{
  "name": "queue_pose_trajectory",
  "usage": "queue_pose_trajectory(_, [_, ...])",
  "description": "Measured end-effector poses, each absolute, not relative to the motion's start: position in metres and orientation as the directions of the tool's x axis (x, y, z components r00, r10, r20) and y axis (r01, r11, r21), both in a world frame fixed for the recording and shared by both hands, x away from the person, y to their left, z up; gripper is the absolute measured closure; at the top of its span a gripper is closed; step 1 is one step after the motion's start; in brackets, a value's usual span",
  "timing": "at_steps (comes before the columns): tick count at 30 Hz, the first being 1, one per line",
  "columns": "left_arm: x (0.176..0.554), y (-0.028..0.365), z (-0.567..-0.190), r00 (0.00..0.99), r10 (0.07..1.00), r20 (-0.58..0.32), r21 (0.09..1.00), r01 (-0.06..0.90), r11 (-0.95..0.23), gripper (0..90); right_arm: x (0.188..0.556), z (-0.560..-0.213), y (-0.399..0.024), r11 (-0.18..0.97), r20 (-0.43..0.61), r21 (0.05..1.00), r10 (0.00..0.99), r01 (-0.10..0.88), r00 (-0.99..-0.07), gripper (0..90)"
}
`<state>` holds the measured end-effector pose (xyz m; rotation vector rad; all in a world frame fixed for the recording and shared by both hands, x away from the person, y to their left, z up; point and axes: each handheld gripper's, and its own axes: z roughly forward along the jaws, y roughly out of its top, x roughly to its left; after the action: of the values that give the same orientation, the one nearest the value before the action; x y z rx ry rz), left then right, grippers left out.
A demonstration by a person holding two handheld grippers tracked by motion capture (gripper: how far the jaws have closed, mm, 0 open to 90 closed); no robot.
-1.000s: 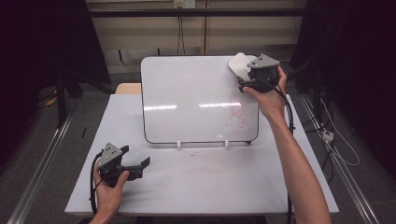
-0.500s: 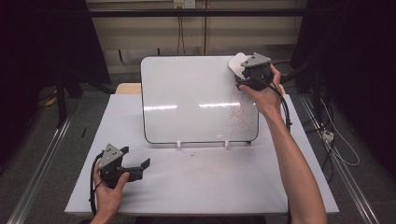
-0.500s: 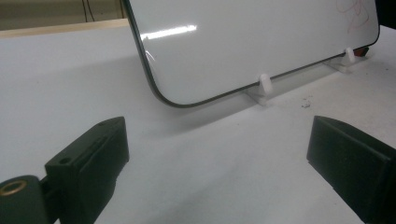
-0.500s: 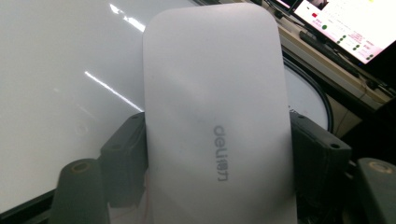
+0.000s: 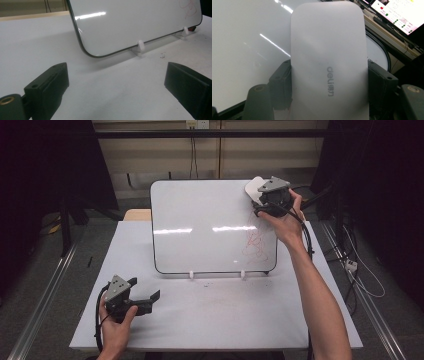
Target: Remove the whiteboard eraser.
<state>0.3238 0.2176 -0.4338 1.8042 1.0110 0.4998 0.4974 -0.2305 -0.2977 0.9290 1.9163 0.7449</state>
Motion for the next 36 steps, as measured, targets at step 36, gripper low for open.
queue_pose_trajectory(36, [0.322, 0.217, -0.434, 0.570, 0.816, -0.096, 0.885, 0.424, -0.191, 5.4, 0.461, -0.289, -0.252, 0.403, -0.289, 0.875, 0.879, 0.268, -0.379, 31.5])
